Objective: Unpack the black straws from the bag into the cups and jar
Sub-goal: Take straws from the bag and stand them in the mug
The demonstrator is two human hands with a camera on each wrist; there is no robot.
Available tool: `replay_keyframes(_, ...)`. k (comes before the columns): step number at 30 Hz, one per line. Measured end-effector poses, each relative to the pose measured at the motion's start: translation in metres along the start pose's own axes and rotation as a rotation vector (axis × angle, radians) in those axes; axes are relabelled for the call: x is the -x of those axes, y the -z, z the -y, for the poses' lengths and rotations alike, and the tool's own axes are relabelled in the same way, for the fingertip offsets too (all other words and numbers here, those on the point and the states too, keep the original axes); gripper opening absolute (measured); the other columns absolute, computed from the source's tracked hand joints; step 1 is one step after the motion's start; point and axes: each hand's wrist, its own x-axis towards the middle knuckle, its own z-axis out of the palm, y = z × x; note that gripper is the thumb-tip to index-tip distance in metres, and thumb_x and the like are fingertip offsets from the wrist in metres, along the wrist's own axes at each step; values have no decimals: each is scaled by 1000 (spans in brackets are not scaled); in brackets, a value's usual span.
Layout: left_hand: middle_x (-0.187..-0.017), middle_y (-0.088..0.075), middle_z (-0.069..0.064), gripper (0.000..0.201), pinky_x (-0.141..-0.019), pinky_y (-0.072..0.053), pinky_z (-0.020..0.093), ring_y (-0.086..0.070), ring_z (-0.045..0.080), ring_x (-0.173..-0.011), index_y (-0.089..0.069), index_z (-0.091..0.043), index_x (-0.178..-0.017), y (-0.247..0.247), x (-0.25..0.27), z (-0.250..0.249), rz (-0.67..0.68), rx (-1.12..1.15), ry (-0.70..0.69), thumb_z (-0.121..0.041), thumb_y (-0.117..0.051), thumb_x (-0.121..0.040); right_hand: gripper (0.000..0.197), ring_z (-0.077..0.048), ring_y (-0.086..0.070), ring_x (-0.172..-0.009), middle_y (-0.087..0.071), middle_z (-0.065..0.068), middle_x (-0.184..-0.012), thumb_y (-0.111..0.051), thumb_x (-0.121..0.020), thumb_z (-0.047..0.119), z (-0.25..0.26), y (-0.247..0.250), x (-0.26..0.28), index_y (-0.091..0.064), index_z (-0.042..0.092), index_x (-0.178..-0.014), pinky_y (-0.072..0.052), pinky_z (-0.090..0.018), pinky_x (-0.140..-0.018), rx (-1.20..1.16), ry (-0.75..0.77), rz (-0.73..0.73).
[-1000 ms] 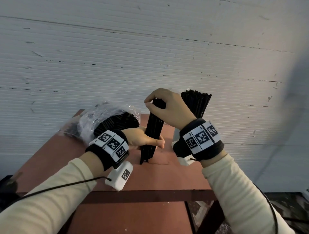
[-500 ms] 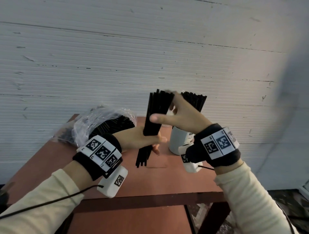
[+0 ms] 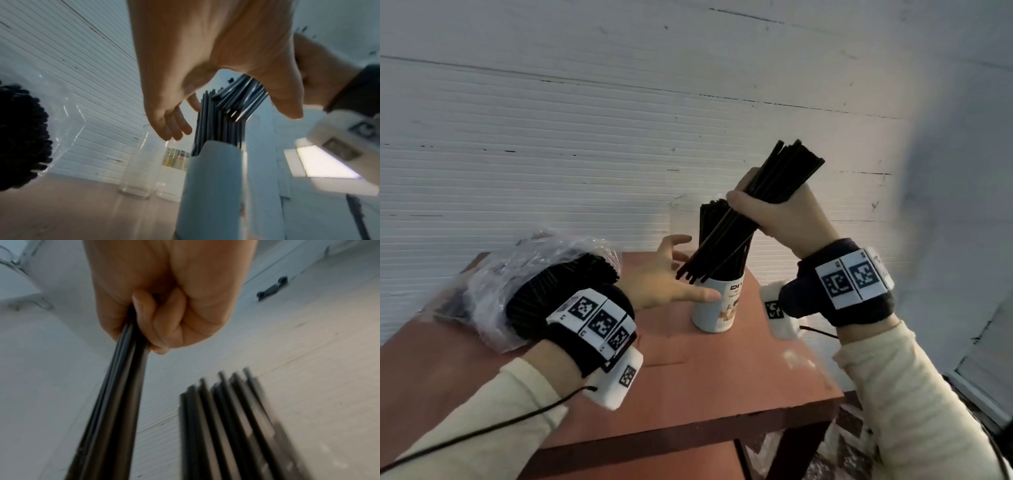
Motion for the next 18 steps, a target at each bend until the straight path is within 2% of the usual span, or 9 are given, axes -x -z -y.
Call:
replay_keyframes(3, -143, -36, -6, 122, -107, -34, 31, -37, 12, -131, -10, -30, -149, -8, -27, 6, 34, -23, 6, -33, -92, -59, 14, 2, -51, -49, -54, 15, -53, -66, -86, 7, -4, 17, -8, -60, -2, -76, -37, -8, -48, 41, -17, -60)
replay_keyframes(5, -146, -35, -6, 123, -111, -35, 36, -36, 13, -135, -10, -31, -149, -12, -41, 6, 69, -28, -10, -35, -92, -57, 14, 2, -51, -48, -53, 16, -53, -66, -85, 8, -6, 23, -11, -60, 2, -74, -37, -8, -47, 68, -30, -50)
replay_keyframes(6, -145, -37, -6, 120, -110, -36, 35, -37, 13, -135, -11, -29, -148, -14, -46, 4, 85, -26, -16, -33, -91, -59, 14, 2, -51, -48, -53, 17, -52, -65, -85, 8, -7, 25, -13, -60, 4, -74, -36, -8, -47, 82, -33, -42)
replay_keyframes(9, -139, -47, -4, 106, -104, -40, 31, -44, 14, -131, -22, -22, -146, -19, -56, -3, 118, -2, -47, -21, -89, -64, 14, 2, -51, -49, -53, 17, -53, -65, -85, 9, -9, 28, -15, -60, 4, -74, -36, -7, -48, 143, -31, -16)
replay_keyframes(12, -130, -59, -5, 89, -106, -44, 39, -53, 14, -123, -40, -24, -138, -22, -58, -6, 165, 7, -76, -16, -89, -65, 13, 2, -52, -52, -55, 11, -60, -65, -86, 10, -11, 29, -16, -62, -1, -79, -37, -7, -50, 175, -13, 10)
replay_keyframes(14, -127, -62, -7, 84, -104, -45, 41, -55, 11, -121, -45, -27, -135, -21, -57, -3, 198, 14, -109, -21, -90, -64, 14, 1, -51, -50, -55, 7, -61, -65, -87, 8, -11, 27, -16, -62, -3, -80, -36, -7, -49, 163, -7, 40)
replay_keyframes(16, -127, -63, -9, 88, -104, -46, 43, -56, 10, -122, -47, -31, -134, -19, -53, 1, 203, 18, -120, -33, -92, -58, 13, 1, -50, -50, -55, 5, -62, -65, -87, 7, -10, 25, -16, -62, -4, -80, -36, -7, -49, 156, 0, 69)
replay_keyframes(18, -124, -64, -10, 88, -103, -47, 43, -57, 10, -120, -49, -32, -131, -18, -50, 5, 186, 30, -117, -36, -92, -55, 13, 1, -51, -52, -56, 4, -64, -65, -87, 8, -7, 22, -15, -62, -2, -79, -37, -7, -50, 165, 6, 85)
